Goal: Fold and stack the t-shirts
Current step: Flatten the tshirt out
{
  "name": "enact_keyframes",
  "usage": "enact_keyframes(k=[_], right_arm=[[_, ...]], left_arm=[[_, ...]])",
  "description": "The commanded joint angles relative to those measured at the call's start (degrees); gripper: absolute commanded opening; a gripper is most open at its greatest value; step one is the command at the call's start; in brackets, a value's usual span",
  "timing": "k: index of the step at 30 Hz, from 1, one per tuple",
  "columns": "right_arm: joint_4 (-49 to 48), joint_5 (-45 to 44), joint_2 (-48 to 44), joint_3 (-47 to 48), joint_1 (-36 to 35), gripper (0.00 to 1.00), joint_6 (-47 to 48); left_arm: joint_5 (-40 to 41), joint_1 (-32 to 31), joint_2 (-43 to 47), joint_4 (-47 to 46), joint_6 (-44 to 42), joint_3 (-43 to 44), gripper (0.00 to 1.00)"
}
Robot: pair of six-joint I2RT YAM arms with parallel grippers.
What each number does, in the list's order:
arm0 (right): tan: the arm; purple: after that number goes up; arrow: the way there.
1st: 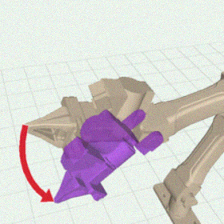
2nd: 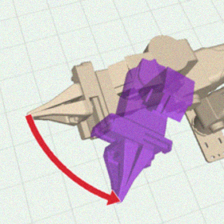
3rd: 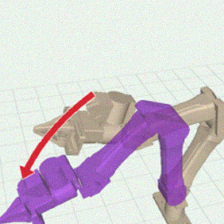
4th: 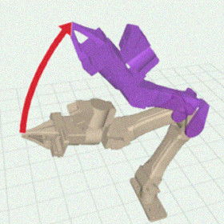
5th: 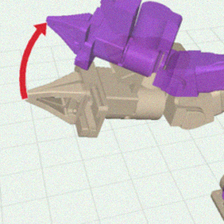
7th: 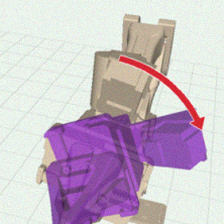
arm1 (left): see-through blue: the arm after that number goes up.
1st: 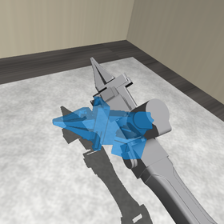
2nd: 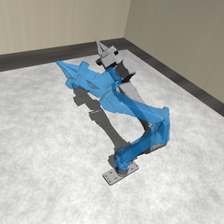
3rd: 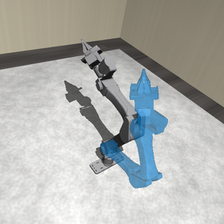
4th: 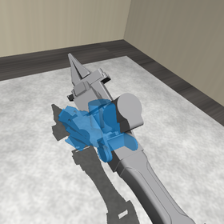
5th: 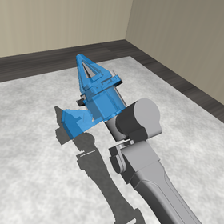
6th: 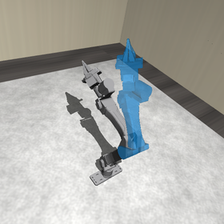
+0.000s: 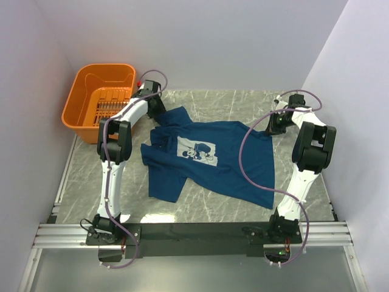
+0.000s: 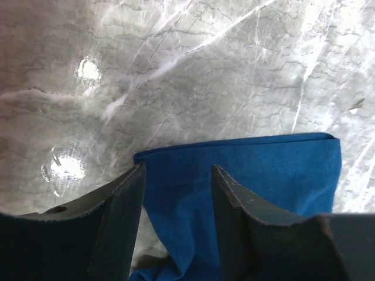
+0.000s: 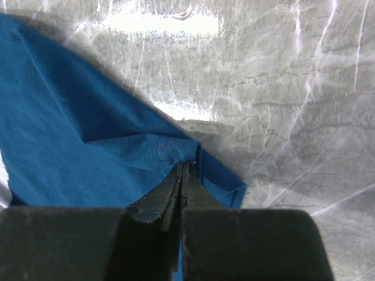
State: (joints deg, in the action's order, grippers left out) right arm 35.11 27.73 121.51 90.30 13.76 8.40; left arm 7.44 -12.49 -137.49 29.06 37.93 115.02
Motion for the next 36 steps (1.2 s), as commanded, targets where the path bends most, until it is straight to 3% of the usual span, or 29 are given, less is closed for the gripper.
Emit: enact_keyframes(k=[1, 12, 24, 36], right_arm=[[-1.0, 0.8, -3.2, 0.8, 0.4, 0.00, 0.0], [-1.2, 0.8, -3.3, 0.6, 0.5, 0.00, 0.1], [-1.0, 1.0, -3.1, 0.5, 0.7, 0.00, 0.2], [-1.0, 1.3, -3.1, 0.6, 0.8, 0.00, 0.1]], left_arm=[[4.9, -1.0, 1.8, 2.1, -2.9, 0.9, 0.55], [6.3, -0.9, 5.7, 0.1, -3.6, -3.0, 0.57], [-1.5, 0.4, 11.0, -6.5, -2.3, -7.8, 0.59], [3.5, 0.7, 8.6, -2.2, -2.7, -7.7, 0.60]])
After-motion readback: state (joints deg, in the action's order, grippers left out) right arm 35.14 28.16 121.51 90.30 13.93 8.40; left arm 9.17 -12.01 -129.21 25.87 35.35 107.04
